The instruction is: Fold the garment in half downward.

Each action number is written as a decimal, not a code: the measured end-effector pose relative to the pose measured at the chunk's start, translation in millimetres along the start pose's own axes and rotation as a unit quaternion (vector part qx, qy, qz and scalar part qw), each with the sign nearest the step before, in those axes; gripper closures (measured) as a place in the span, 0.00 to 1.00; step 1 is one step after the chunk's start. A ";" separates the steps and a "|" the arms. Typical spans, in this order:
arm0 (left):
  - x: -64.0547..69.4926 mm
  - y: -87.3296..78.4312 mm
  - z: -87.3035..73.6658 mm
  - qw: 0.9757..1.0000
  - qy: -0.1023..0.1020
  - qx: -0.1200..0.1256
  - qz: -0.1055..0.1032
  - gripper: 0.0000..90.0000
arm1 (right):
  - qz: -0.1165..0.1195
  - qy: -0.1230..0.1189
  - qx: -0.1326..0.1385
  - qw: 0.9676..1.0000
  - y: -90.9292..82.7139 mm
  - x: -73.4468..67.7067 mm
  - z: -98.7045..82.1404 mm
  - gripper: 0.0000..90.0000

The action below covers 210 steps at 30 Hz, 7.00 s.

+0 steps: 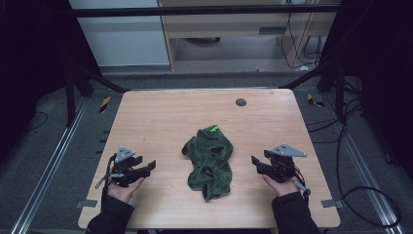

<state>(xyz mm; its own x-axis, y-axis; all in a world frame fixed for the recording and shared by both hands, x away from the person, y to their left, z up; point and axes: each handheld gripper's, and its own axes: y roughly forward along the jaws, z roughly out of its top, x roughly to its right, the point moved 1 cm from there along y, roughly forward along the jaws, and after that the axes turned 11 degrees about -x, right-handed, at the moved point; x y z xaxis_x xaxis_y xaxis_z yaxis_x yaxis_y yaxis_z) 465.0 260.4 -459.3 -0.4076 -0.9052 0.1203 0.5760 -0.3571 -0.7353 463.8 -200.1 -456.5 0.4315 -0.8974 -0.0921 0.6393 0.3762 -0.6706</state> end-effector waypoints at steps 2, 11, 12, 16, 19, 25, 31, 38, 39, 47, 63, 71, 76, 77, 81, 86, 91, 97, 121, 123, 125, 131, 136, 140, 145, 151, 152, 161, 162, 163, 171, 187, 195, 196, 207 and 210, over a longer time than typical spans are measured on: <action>-0.3 0.1 3.6 1.000 0.002 0.001 -0.001 0.43 | 0.002 -0.005 0.002 1.000 -0.5 -1.3 5.0 0.48; 2.4 3.2 23.7 1.000 0.013 0.005 -0.007 0.42 | 0.006 -0.010 0.006 1.000 1.4 -4.1 24.8 0.48; 2.9 5.5 26.6 1.000 0.015 0.005 -0.007 0.42 | 0.008 -0.008 0.005 1.000 1.7 -4.3 26.1 0.48; 4.3 9.5 33.5 1.000 0.018 0.003 -0.007 0.42 | 0.015 -0.011 0.001 1.000 3.9 -5.5 33.0 0.48; 6.2 12.5 39.9 1.000 0.023 0.003 -0.007 0.42 | 0.019 -0.013 -0.001 1.000 7.5 -7.5 39.9 0.49; 14.5 16.4 56.5 0.999 0.033 0.012 -0.017 0.43 | 0.022 -0.022 -0.003 0.999 14.4 -12.5 52.7 0.51; 21.7 21.1 68.1 0.999 0.038 0.015 -0.024 0.44 | 0.025 -0.027 -0.008 0.999 22.7 -17.2 64.9 0.53; 29.4 30.4 79.3 0.998 0.045 0.014 -0.031 0.45 | 0.026 -0.029 -0.011 0.999 32.6 -18.8 73.1 0.54; 30.2 32.1 80.6 0.998 0.048 0.012 -0.031 0.45 | 0.025 -0.026 -0.012 0.999 33.8 -18.8 74.0 0.54; 36.1 47.7 91.0 0.998 0.055 0.007 -0.028 0.47 | 0.021 -0.020 -0.017 0.999 47.3 -14.9 79.3 0.57; 48.6 76.8 108.7 0.997 0.077 -0.007 -0.026 0.48 | 0.020 -0.008 -0.031 0.999 72.3 -10.7 79.4 0.60; 48.7 98.5 109.2 0.996 0.074 -0.026 -0.030 0.50 | 0.024 -0.008 -0.045 0.999 89.0 -14.9 83.4 0.61; 48.9 107.9 107.7 0.996 0.075 -0.037 -0.029 0.51 | 0.027 -0.009 -0.051 0.998 94.8 -17.2 82.3 0.61; 49.2 109.9 107.6 0.996 0.076 -0.038 -0.028 0.51 | 0.027 -0.010 -0.053 0.998 96.0 -17.5 82.3 0.61; 50.2 117.8 107.4 0.996 0.068 -0.042 -0.031 0.52 | 0.027 -0.006 -0.057 0.998 101.5 -17.4 82.1 0.61; 55.0 128.8 106.7 0.996 0.071 -0.052 -0.028 0.53 | 0.033 -0.008 -0.065 0.997 109.2 -20.4 81.3 0.61; 55.1 135.7 106.1 0.996 0.063 -0.060 -0.029 0.55 | 0.034 -0.006 -0.074 0.997 115.7 -22.0 79.1 0.62; 55.3 144.3 104.1 0.995 0.058 -0.073 -0.026 0.61 | 0.032 -0.008 -0.093 0.995 126.1 -22.8 75.2 0.63; 64.0 153.8 98.6 0.993 0.056 -0.098 -0.029 0.89 | 0.046 -0.005 -0.133 0.990 141.3 -24.5 63.6 0.85; 65.0 153.8 98.8 0.993 0.053 -0.100 -0.027 0.92 | 0.049 -0.004 -0.134 0.990 140.9 -25.4 63.8 0.90; 65.6 154.1 98.9 0.993 0.053 -0.099 -0.027 0.93 | 0.049 -0.007 -0.134 0.990 140.9 -25.6 64.0 0.91; 66.0 150.7 100.3 0.994 0.049 -0.095 -0.030 0.95 | 0.044 -0.010 -0.125 0.991 138.6 -26.5 65.8 0.94; 66.0 136.1 105.4 0.995 0.052 -0.076 -0.034 0.95 | 0.046 -0.017 -0.107 0.993 129.4 -27.3 70.5 0.94; 67.1 119.3 110.1 0.996 0.053 -0.058 -0.041 0.95 | 0.054 -0.026 -0.084 0.995 115.7 -28.9 77.7 0.94; 70.5 106.6 112.3 0.996 0.060 -0.048 -0.048 0.95 | 0.058 -0.041 -0.072 0.995 105.1 -30.9 80.5 0.94; 79.5 93.1 112.6 0.995 0.077 -0.039 -0.051 0.95 | 0.070 -0.054 -0.050 0.995 87.3 -33.1 81.9 0.94; 80.5 90.8 112.4 0.995 0.081 -0.039 -0.051 0.95 | 0.070 -0.054 -0.050 0.995 87.3 -33.1 81.9 0.94; 90.6 70.3 110.1 0.993 0.096 -0.026 -0.060 0.95 | 0.087 -0.066 -0.025 0.994 70.3 -39.5 80.4 0.94; 91.2 67.9 109.7 0.993 0.097 -0.024 -0.060 0.95 | 0.087 -0.070 -0.023 0.993 68.7 -40.3 80.5 0.94; 91.9 65.2 109.1 0.993 0.100 -0.022 -0.061 0.95 | 0.089 -0.072 -0.022 0.993 67.0 -41.5 80.4 0.94; 94.5 51.5 100.4 0.991 0.114 -0.019 -0.061 0.95 | 0.089 -0.085 -0.018 0.992 56.2 -46.0 76.0 0.94; 96.9 36.2 75.2 0.987 0.134 -0.027 -0.080 0.95 | 0.103 -0.113 -0.021 0.988 41.0 -55.3 56.3 0.93; 98.0 31.1 63.8 0.986 0.139 -0.034 -0.086 0.95 | 0.113 -0.121 -0.019 0.986 35.1 -60.7 48.8 0.93; 98.1 30.0 62.2 0.986 0.139 -0.034 -0.087 0.95 | 0.114 -0.122 -0.019 0.986 34.1 -61.0 47.5 0.93; 103.3 26.8 45.1 0.985 0.141 -0.051 -0.091 0.95 | 0.128 -0.121 -0.032 0.984 27.3 -65.6 29.7 0.92; 105.3 26.0 41.5 0.984 0.142 -0.054 -0.093 0.95 | 0.132 -0.124 -0.033 0.983 25.9 -68.9 25.2 0.92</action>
<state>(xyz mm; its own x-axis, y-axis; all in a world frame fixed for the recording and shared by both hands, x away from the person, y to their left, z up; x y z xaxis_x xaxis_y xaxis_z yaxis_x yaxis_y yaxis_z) 466.5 146.2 -438.1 -0.6888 -0.7205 0.0796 0.4009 -0.4702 -0.7863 466.7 -122.8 -449.0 0.7240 -0.6837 -0.0913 0.4454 0.5645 -0.6950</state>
